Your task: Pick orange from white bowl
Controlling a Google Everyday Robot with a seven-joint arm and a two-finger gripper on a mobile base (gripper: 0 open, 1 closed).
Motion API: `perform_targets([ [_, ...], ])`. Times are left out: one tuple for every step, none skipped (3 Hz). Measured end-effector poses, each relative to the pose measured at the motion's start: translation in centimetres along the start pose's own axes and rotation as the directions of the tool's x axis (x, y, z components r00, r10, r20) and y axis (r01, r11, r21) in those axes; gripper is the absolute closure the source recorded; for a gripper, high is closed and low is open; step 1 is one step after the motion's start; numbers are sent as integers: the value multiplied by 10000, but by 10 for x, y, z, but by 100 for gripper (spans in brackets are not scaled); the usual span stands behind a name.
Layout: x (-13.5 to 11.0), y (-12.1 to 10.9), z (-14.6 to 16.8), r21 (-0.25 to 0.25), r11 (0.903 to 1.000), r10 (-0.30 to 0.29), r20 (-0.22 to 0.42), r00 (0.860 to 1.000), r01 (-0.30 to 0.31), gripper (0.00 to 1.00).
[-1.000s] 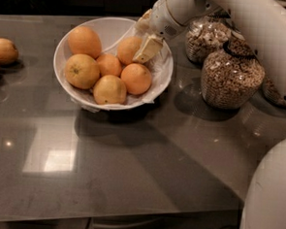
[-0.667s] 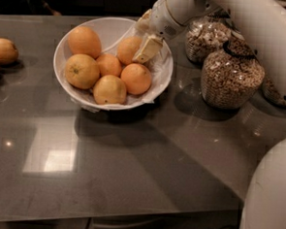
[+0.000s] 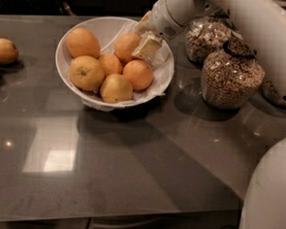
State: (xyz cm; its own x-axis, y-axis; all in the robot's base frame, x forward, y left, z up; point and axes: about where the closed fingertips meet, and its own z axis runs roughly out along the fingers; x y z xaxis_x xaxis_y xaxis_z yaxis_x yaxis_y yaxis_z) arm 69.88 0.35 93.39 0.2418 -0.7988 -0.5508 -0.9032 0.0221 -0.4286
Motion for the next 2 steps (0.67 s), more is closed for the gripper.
perform_targets([
  [0, 1, 2, -50, 10000, 14, 37, 10000, -14, 45],
  [-6, -2, -6, -47, 9999, -98, -29, 9999, 97, 40],
])
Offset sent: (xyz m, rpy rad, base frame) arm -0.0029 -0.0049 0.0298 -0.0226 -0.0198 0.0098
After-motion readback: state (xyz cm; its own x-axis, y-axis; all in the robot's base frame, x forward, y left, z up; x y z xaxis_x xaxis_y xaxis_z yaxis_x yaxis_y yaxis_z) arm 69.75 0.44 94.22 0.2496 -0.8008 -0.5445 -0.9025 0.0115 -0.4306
